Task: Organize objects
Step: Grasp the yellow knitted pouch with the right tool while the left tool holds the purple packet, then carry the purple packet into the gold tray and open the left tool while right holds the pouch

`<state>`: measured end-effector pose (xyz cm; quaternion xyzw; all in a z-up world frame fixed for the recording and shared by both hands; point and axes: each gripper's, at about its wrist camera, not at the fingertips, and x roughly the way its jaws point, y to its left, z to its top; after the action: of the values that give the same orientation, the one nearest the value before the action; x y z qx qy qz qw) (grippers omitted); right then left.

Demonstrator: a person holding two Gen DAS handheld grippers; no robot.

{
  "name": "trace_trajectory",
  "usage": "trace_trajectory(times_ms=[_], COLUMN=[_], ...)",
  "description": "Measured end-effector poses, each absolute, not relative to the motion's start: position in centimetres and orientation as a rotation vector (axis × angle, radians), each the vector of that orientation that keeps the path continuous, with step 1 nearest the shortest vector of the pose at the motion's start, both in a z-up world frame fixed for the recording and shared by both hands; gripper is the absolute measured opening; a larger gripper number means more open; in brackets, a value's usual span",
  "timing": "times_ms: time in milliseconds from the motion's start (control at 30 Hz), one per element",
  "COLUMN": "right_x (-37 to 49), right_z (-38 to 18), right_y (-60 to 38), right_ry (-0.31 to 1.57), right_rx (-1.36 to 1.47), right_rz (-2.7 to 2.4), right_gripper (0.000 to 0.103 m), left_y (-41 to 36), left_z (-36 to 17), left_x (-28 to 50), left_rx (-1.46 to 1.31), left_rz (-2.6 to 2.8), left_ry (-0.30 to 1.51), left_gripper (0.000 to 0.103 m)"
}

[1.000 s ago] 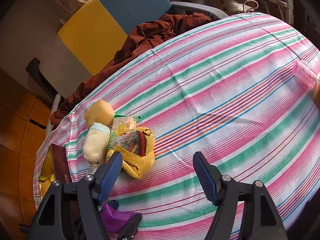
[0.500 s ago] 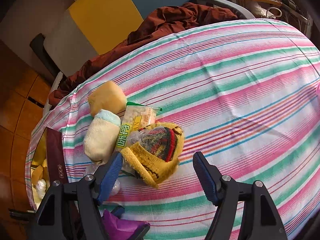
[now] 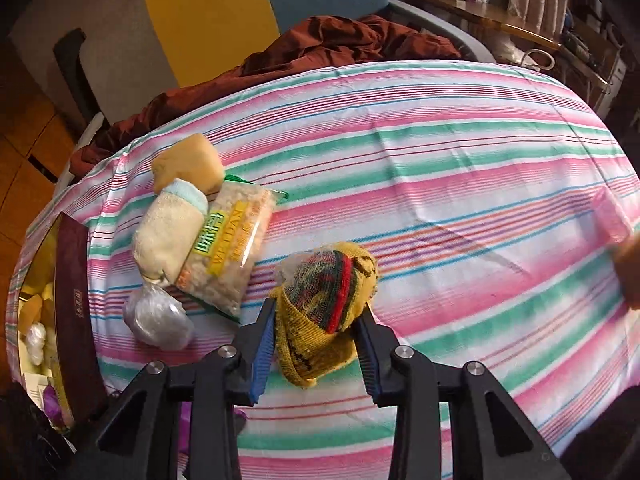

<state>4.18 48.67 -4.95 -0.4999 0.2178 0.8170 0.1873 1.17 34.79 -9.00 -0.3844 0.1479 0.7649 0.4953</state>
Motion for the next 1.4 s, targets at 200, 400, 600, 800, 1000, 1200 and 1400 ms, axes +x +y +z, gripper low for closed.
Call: trace_trajectory(times_ms=[200, 400, 600, 800, 1000, 1200, 1400], right_x=[3.6, 3.2, 2.8, 2.6, 2.4, 2.1, 1.9], right_z=[-6.1, -6.2, -6.0, -6.0, -6.1, -6.2, -6.4], right_y=[49.3, 49.3, 49.1, 48.3, 47.3, 46.6, 45.6], right_ry=[0.575, 0.537, 0.550, 0.525, 0.473, 0.428, 0.359], right_rx=[-1.446, -1.455, -1.456, -1.482, -1.508, -1.516, -1.535], right_rz=[2.237, 2.257, 2.309, 2.329, 2.342, 2.352, 2.361], right_gripper=[0.037, 0.037, 0.037, 0.037, 0.037, 0.037, 0.037], left_y=[34.0, 33.6, 32.8, 31.6, 28.7, 25.6, 22.1], left_z=[-8.8, -8.5, -7.4, -4.3, -1.6, -0.7, -0.2], left_x=[1.2, 1.9, 3.1, 4.1, 3.6, 2.1, 0.2], left_rx=[-0.943, -0.978, -0.979, -0.918, -0.876, -0.892, -0.917], left_rz=[1.870, 1.892, 1.889, 1.916, 1.994, 2.073, 2.159], left_ry=[0.361, 0.351, 0.326, 0.313, 0.279, 0.222, 0.165], left_gripper=[0.035, 0.033, 0.033, 0.033, 0.033, 0.034, 0.034])
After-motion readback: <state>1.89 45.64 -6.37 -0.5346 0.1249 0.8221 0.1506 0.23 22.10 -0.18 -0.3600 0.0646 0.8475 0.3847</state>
